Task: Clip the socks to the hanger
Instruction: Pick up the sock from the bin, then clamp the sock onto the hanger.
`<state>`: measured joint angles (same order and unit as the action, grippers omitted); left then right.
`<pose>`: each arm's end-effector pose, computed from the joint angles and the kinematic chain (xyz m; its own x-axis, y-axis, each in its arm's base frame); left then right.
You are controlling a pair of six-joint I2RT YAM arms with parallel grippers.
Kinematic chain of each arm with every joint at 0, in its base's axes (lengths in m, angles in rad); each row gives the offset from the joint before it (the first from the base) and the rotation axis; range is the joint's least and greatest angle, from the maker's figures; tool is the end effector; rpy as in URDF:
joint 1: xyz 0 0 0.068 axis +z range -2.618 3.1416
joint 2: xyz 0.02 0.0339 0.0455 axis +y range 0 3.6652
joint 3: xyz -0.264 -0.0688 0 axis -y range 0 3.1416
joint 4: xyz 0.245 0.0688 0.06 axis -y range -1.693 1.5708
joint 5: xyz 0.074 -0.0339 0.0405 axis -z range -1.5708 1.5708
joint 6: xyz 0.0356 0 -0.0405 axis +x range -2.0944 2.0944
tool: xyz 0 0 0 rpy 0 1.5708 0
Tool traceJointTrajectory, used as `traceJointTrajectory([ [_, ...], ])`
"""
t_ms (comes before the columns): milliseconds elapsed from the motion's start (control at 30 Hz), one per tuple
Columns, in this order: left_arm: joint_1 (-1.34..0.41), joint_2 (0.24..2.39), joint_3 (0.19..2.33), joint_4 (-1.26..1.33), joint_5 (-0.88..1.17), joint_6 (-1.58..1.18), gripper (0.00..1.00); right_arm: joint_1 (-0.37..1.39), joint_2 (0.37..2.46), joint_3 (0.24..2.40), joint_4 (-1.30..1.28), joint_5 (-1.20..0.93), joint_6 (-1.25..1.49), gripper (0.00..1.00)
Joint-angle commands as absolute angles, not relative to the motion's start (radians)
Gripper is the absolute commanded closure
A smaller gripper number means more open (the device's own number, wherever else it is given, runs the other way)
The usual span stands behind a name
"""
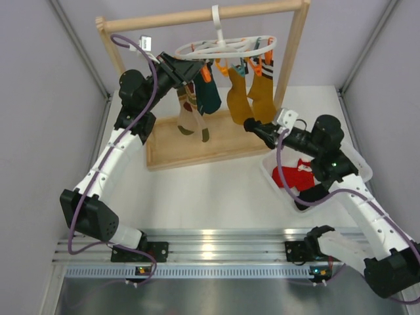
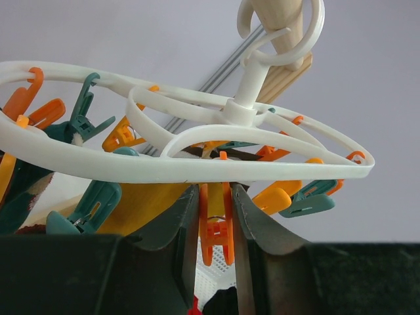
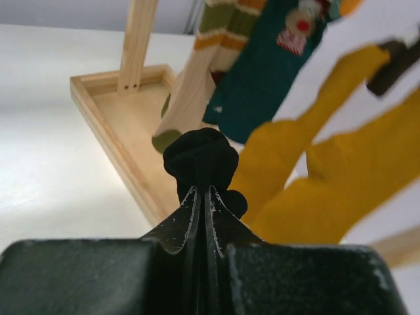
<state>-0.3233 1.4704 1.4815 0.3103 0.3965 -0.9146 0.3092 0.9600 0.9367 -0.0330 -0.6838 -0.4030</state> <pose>0.3173 -0.1208 0.4726 -0.3247 -0.6620 -0.6755 0.6281 0.3831 -0.6773 0.1993 0.0873 0.3783 0.2788 -0.2301 -0.9324 -0.7907 0.4960 -0.3589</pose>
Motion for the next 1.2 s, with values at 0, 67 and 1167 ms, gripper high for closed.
traceJointTrajectory([
  [0,-0.321,1.447,1.488,0.359,0.448,-0.911,1.00,0.428,1.012,1.002,0.139,-0.647,-0.619,1.00],
  [67,-0.319,1.445,1.486,0.354,0.463,-0.905,1.00,0.487,1.028,0.980,0.251,-0.579,-0.741,1.00],
  [1167,-0.318,1.485,1.473,0.414,0.598,-0.989,1.00,0.666,1.417,0.983,0.983,-0.640,-1.502,1.00],
])
